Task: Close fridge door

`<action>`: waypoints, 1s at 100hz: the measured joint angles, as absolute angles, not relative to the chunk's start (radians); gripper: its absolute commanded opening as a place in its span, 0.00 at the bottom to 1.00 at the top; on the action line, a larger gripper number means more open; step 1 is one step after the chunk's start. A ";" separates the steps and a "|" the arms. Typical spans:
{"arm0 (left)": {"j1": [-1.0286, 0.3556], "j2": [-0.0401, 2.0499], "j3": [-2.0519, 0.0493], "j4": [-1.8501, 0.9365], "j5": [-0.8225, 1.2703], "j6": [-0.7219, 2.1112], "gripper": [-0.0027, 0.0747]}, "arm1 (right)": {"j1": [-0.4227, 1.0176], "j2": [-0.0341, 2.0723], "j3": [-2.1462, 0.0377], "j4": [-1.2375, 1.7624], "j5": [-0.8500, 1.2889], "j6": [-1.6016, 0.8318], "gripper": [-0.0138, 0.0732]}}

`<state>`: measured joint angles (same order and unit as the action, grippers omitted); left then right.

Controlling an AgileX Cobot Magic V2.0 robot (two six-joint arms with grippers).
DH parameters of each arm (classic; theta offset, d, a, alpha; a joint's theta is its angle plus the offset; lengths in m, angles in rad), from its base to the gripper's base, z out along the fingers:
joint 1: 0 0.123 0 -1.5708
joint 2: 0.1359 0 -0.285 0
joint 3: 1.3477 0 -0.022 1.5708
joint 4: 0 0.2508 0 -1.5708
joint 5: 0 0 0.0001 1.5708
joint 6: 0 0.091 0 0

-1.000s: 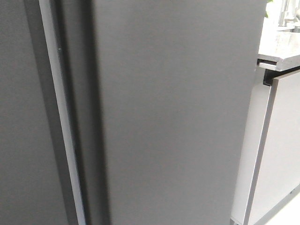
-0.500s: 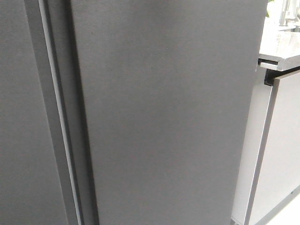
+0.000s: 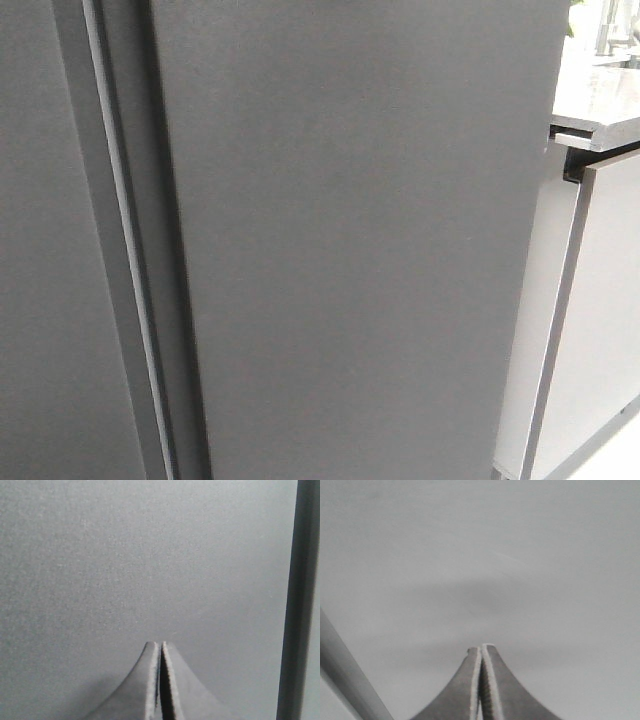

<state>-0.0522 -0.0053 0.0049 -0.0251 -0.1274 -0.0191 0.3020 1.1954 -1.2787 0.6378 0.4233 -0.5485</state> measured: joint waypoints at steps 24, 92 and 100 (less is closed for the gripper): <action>-0.052 -0.005 0.005 -0.025 -0.127 -0.019 0.01 | 0.225 0.916 -1.047 0.633 0.432 -0.517 0.11; -0.052 -0.005 0.005 -0.025 -0.127 -0.019 0.01 | 0.224 0.503 -0.599 0.633 0.434 -0.435 0.11; -0.052 -0.005 0.005 -0.025 -0.127 -0.019 0.01 | 0.224 0.503 -0.597 0.633 0.455 -0.435 0.11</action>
